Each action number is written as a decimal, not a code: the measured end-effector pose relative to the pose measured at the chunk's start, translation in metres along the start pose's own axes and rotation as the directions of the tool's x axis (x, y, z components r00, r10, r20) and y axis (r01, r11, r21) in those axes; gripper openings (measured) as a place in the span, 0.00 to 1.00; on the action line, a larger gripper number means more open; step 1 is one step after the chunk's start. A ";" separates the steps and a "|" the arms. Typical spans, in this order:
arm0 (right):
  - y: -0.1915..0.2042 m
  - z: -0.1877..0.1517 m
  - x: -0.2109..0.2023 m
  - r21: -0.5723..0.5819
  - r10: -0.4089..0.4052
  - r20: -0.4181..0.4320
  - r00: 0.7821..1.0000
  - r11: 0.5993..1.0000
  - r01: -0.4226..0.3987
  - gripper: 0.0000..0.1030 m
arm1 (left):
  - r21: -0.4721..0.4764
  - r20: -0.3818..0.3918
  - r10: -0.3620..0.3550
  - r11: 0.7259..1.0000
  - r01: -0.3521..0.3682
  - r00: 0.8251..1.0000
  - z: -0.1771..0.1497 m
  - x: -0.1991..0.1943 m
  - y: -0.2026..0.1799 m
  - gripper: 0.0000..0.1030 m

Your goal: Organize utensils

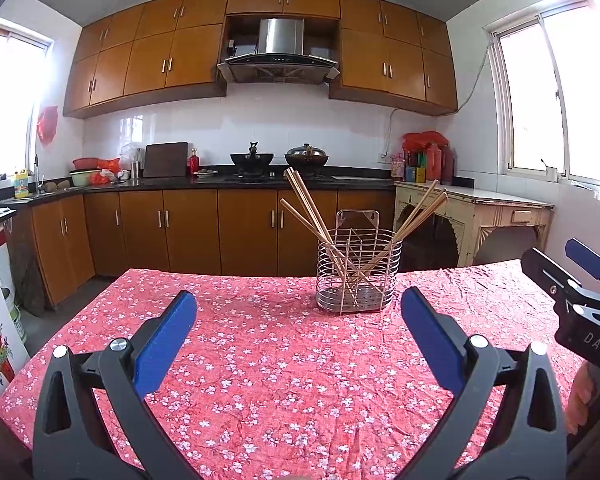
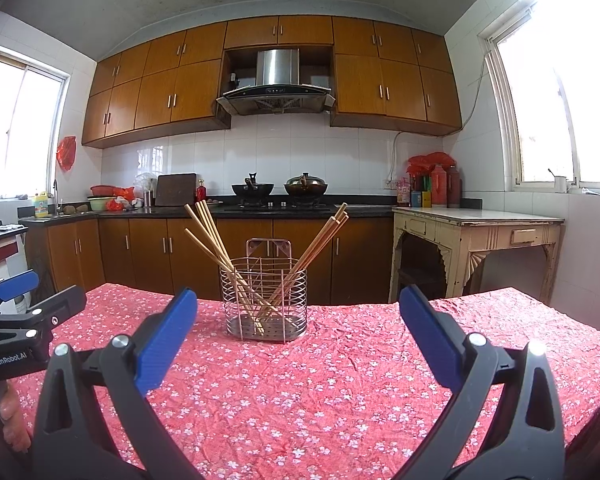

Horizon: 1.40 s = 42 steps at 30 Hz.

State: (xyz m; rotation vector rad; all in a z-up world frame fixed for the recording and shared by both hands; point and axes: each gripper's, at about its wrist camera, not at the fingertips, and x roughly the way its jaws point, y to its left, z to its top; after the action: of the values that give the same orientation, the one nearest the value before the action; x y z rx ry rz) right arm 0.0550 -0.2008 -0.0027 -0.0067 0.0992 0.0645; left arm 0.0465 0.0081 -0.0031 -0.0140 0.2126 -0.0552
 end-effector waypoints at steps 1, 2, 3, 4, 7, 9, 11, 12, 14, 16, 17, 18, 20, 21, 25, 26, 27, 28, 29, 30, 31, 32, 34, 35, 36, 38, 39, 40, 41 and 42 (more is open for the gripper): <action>0.000 0.000 0.000 0.000 0.000 0.000 1.000 1.000 0.000 0.96 | 0.000 -0.001 0.000 1.000 0.000 1.000 0.000 0.000 0.000 0.98; 0.000 0.000 0.000 -0.001 0.000 0.000 1.000 1.000 0.000 0.96 | 0.000 -0.001 0.001 1.000 -0.001 1.000 0.000 0.000 0.000 0.98; 0.000 0.000 0.000 -0.001 -0.001 0.000 1.000 1.000 0.001 0.96 | -0.001 -0.002 0.001 1.000 -0.001 1.000 0.000 0.000 0.000 0.98; 0.000 0.000 0.000 0.000 -0.001 0.000 1.000 1.000 0.001 0.96 | -0.001 -0.002 -0.001 1.000 0.001 1.000 0.000 0.000 0.000 0.98; 0.000 0.000 0.000 0.000 -0.001 0.000 1.000 1.000 0.001 0.96 | -0.005 -0.004 -0.002 1.000 0.002 1.000 -0.001 -0.001 0.001 0.98; 0.000 0.000 0.000 0.000 -0.001 0.000 1.000 1.000 0.001 0.96 | -0.005 -0.004 -0.002 1.000 0.002 1.000 -0.001 -0.001 0.001 0.98; 0.001 0.000 0.000 0.000 -0.001 0.000 1.000 1.000 0.001 0.96 | -0.007 -0.006 -0.003 1.000 0.003 1.000 0.000 0.000 0.001 0.98; 0.000 0.000 0.000 0.000 -0.001 0.000 1.000 1.000 0.001 0.96 | -0.011 -0.006 -0.005 1.000 0.005 1.000 0.000 0.000 0.002 0.98; 0.001 0.000 0.000 0.000 -0.001 0.001 1.000 1.000 0.001 0.96 | -0.021 -0.009 -0.012 1.000 0.011 1.000 0.000 0.000 0.002 0.98; 0.000 0.000 0.000 0.001 0.000 0.000 1.000 1.000 0.000 0.96 | -0.029 -0.011 -0.015 0.999 0.014 1.000 0.001 0.001 0.003 0.98; 0.000 0.001 0.000 0.001 -0.001 0.001 1.000 1.000 0.001 0.96 | -0.029 -0.011 -0.014 0.999 0.014 1.000 0.001 0.001 0.004 0.98; 0.000 0.001 0.000 0.000 -0.001 0.001 1.000 1.000 0.001 0.96 | -0.028 -0.011 -0.013 1.000 0.013 1.000 0.001 0.001 0.004 0.98; 0.000 0.001 0.000 0.000 -0.001 0.000 1.000 1.000 0.001 0.96 | -0.026 -0.011 -0.012 1.000 0.012 1.000 0.002 0.001 0.003 0.98; 0.000 0.001 0.000 0.001 -0.001 0.000 1.000 1.000 0.001 0.96 | -0.027 -0.011 -0.012 1.000 0.012 1.000 0.002 0.001 0.003 0.98; 0.000 0.001 0.000 0.000 -0.001 0.001 1.000 1.000 0.001 0.96 | -0.025 -0.011 -0.010 1.000 0.010 1.000 0.003 0.001 0.003 0.98; 0.000 0.001 0.000 0.000 -0.001 0.000 1.000 1.000 0.001 0.96 | -0.025 -0.011 -0.011 1.000 0.010 1.000 0.003 0.001 0.003 0.98; 0.000 0.001 0.000 0.000 -0.001 0.000 1.000 1.000 0.001 0.96 | -0.026 -0.010 -0.011 1.000 0.011 1.000 0.003 0.001 0.003 0.98; 0.000 0.001 0.000 0.001 -0.001 0.000 1.000 1.000 0.001 0.96 | -0.026 -0.011 -0.011 1.000 0.011 1.000 0.003 0.001 0.003 0.98; 0.000 0.001 0.000 0.002 -0.001 -0.001 1.000 1.000 0.001 0.96 | -0.025 -0.011 -0.010 1.000 0.010 1.000 0.003 0.001 0.003 0.98; 0.000 0.001 0.000 0.002 -0.001 -0.001 1.000 1.000 0.001 0.96 | -0.025 -0.011 -0.010 1.000 0.009 1.000 0.002 0.001 0.003 0.98; 0.000 0.000 0.001 0.002 0.000 -0.001 1.000 1.000 0.000 0.96 | -0.024 -0.011 -0.009 1.000 0.009 1.000 0.002 0.001 0.003 0.98; 0.000 0.000 0.001 0.003 0.000 -0.001 1.000 1.000 0.000 0.96 | -0.024 -0.011 -0.009 1.000 0.008 1.000 0.002 0.001 0.002 0.98; 0.000 0.000 0.001 0.003 0.001 -0.002 1.000 1.000 -0.001 0.96 | -0.025 -0.011 -0.009 1.000 0.009 1.000 0.002 0.001 0.002 0.98; 0.000 0.000 0.001 0.004 0.001 -0.002 1.000 1.000 -0.001 0.96 | -0.025 -0.011 -0.009 1.000 0.009 1.000 0.002 0.001 0.003 0.98; 0.001 0.000 0.001 0.004 0.002 -0.002 1.000 1.000 -0.002 0.96 | -0.025 -0.011 -0.010 1.000 0.010 1.000 0.002 0.001 0.003 0.98; 0.000 -0.001 0.001 0.004 0.002 -0.002 1.000 1.000 -0.002 0.96 | -0.024 -0.011 -0.009 1.000 0.009 1.000 0.002 0.001 0.003 0.98; 0.001 -0.001 0.001 0.004 0.002 -0.003 1.000 1.000 -0.002 0.96 | -0.024 -0.011 -0.010 1.000 0.009 1.000 0.002 0.001 0.003 0.98; 0.000 -0.001 0.001 0.004 0.002 -0.002 1.000 1.000 -0.002 0.96 | -0.024 -0.011 -0.009 1.000 0.009 1.000 0.002 0.001 0.003 0.98; 0.001 -0.001 0.001 0.004 0.002 -0.002 1.000 1.000 -0.002 0.96 | -0.023 -0.010 -0.009 1.000 0.009 1.000 0.002 0.001 0.003 0.98; 0.001 -0.001 0.001 0.004 0.002 -0.003 1.000 1.000 -0.002 0.96 | -0.023 -0.009 -0.008 1.000 0.008 1.000 0.002 0.001 0.003 0.98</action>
State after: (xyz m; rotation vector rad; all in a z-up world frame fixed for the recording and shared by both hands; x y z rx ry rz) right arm 0.0556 -0.1998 -0.0041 -0.0026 0.1022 0.0664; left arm 0.0478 0.0107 -0.0008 -0.0372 0.2227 -0.0609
